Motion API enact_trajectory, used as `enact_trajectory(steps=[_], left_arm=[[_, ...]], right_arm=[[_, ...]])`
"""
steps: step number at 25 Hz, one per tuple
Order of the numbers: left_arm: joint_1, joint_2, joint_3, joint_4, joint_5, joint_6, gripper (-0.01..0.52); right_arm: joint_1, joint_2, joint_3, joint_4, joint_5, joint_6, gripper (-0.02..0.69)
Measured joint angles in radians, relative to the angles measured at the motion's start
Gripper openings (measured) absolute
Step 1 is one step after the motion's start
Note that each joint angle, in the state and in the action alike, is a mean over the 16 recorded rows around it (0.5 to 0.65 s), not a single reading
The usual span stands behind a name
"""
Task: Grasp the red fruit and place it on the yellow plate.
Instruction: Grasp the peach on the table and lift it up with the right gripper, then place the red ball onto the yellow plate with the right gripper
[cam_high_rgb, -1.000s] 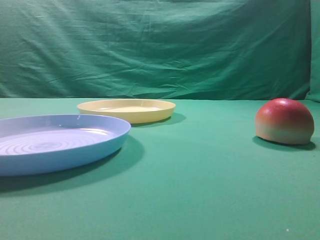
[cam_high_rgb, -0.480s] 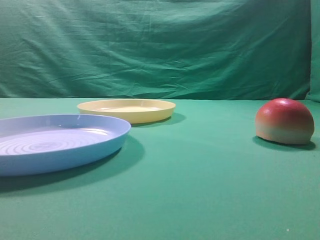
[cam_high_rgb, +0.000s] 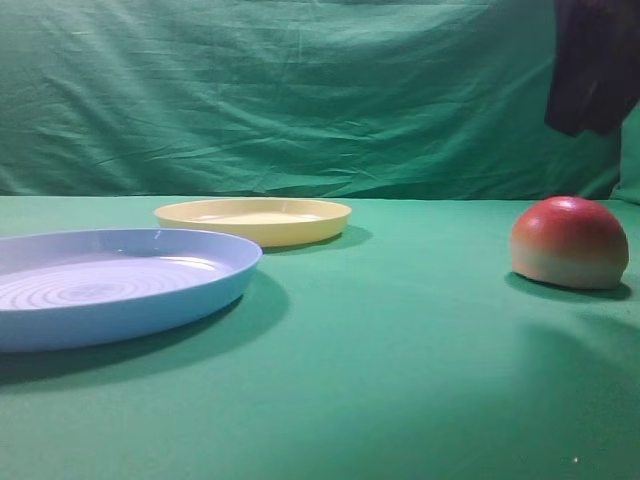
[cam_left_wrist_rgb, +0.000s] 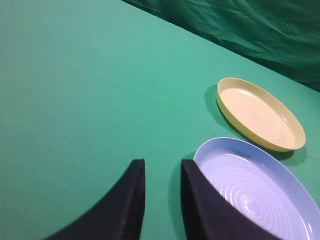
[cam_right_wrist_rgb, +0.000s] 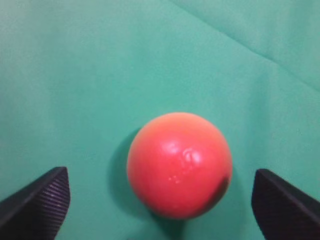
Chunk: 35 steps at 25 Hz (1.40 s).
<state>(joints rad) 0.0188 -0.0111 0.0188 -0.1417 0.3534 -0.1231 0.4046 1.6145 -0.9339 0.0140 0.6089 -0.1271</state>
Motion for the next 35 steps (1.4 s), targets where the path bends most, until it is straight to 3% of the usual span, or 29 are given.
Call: enact_trajectory(steps=[3,6,18,23,31,35], left_arm=[[0.0,0.0,0.0,0.0,0.0,0.0,0.157],[0.0,0.0,0.0,0.0,0.0,0.0,0.157],[0.0,0.0,0.0,0.0,0.0,0.0,0.157],[0.0,0.0,0.0,0.0,0.0,0.0,0.157],[0.0,0.0,0.0,0.0,0.0,0.0,0.157],[0.0,0.0,0.0,0.0,0.0,0.0,0.157]], right_arm=[[0.0,0.054,-0.003,-0.005,-0.034,0.002,0.625],[0.0,0.099,-0.005,-0.007,-0.068,0.004,0.595],[0.003,0.176,-0.137,0.012,-0.097,0.007,0.291],[0.025,0.195,-0.302,0.032,-0.076,0.001,0.213],[0.108,0.317,-0.625,0.063,-0.068,-0.038,0.207],[0.151,0.415,-0.752,0.069,-0.071,-0.061,0.28]])
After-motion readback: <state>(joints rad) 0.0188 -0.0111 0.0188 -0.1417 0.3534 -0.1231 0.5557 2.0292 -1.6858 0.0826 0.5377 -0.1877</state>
